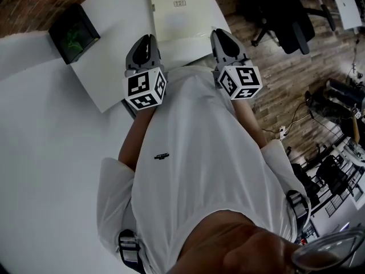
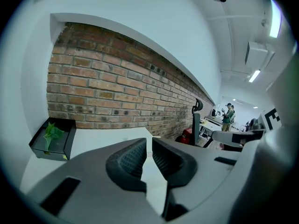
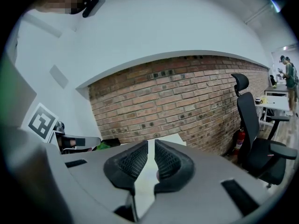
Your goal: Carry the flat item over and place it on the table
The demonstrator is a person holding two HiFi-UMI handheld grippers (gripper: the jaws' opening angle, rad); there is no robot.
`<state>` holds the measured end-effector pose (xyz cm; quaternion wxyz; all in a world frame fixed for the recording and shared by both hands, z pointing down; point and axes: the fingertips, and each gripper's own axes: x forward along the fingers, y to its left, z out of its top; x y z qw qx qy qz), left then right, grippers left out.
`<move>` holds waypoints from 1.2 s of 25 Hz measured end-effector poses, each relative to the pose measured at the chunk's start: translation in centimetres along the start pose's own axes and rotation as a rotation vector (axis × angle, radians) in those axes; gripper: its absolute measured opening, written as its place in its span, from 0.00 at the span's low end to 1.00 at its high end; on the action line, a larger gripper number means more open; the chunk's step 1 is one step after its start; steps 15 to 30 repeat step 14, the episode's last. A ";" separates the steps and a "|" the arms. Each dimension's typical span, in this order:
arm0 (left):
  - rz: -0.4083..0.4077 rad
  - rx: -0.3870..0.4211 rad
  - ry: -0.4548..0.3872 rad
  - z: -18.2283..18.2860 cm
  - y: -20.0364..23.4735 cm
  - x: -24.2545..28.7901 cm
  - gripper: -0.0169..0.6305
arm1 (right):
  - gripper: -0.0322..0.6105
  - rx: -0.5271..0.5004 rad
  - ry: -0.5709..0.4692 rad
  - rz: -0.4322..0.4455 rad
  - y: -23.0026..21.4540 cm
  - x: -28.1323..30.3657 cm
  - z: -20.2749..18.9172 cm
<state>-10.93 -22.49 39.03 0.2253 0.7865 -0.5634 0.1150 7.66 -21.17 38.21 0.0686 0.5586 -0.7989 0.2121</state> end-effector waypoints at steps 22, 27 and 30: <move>-0.023 0.002 0.014 -1.0 -0.8 -1.3 0.10 | 0.15 0.013 0.000 -0.019 0.4 -1.7 -0.6; -0.023 0.002 0.014 -1.0 -0.8 -1.3 0.10 | 0.15 0.013 0.000 -0.019 0.4 -1.7 -0.6; -0.023 0.002 0.014 -1.0 -0.8 -1.3 0.10 | 0.15 0.013 0.000 -0.019 0.4 -1.7 -0.6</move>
